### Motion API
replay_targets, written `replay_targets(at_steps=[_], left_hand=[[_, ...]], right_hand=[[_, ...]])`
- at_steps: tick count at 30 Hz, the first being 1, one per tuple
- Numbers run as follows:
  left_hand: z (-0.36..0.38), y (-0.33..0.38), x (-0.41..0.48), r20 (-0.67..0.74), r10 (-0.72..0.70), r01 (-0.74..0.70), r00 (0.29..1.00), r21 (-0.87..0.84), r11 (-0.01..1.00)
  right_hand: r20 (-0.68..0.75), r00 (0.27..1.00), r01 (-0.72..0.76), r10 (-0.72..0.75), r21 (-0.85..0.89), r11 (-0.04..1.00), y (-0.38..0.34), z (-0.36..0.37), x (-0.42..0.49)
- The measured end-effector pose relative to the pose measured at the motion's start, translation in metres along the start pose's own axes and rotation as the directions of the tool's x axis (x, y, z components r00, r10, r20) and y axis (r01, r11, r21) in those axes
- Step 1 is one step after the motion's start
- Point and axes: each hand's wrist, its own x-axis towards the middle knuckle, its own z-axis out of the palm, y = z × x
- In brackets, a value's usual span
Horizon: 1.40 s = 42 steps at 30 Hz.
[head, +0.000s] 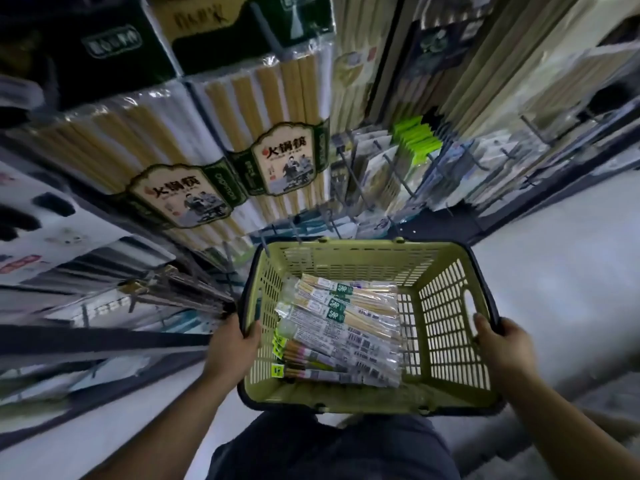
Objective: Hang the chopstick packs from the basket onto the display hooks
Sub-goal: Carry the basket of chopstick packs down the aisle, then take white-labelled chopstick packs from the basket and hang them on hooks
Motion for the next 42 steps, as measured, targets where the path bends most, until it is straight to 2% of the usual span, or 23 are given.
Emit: replay_targets(at_steps=[5,11,18,21,25,29,33,36,42], left_hand=[[0.029,0.007,-0.027,-0.062,-0.162,0.155,0.985,-0.100,0.983],[0.079,0.006,-0.061,-0.157,-0.311,0.276,0.937,-0.211,0.938],[0.161,-0.037,-0.068,-0.187,-0.416,0.362,0.890,-0.266,0.894],[0.198,-0.059,-0.059,-0.211,-0.419,0.361,0.883,-0.267,0.894],[0.250,-0.094,-0.033,-0.176,-0.439,0.385,0.881,-0.271,0.882],[0.306,-0.137,0.014,-0.125,-0.473,0.421,0.872,-0.302,0.855],[0.356,-0.180,0.070,-0.107,-0.505,0.472,0.856,-0.233,0.850],[0.387,-0.213,0.108,-0.067,-0.513,0.474,0.856,-0.296,0.829],[0.432,-0.242,0.153,-0.229,-0.481,0.394,0.847,-0.339,0.855]], right_hand=[[0.129,0.988,0.099,-0.090,-0.070,0.993,-0.010,0.003,0.056],[0.281,0.940,0.248,-0.193,-0.177,0.953,-0.016,0.006,0.112],[0.389,0.892,0.354,-0.228,-0.289,0.890,0.036,0.048,0.165],[0.399,0.884,0.382,-0.243,-0.317,0.868,0.064,0.078,0.187],[0.425,0.861,0.444,-0.280,-0.360,0.821,0.099,0.130,0.217],[0.471,0.839,0.482,-0.273,-0.410,0.774,0.140,0.197,0.254],[0.469,0.833,0.509,-0.294,-0.439,0.740,0.183,0.267,0.290],[0.450,0.834,0.519,-0.318,-0.448,0.728,0.209,0.310,0.310],[0.383,0.853,0.503,-0.353,-0.427,0.752,0.246,0.365,0.331]])
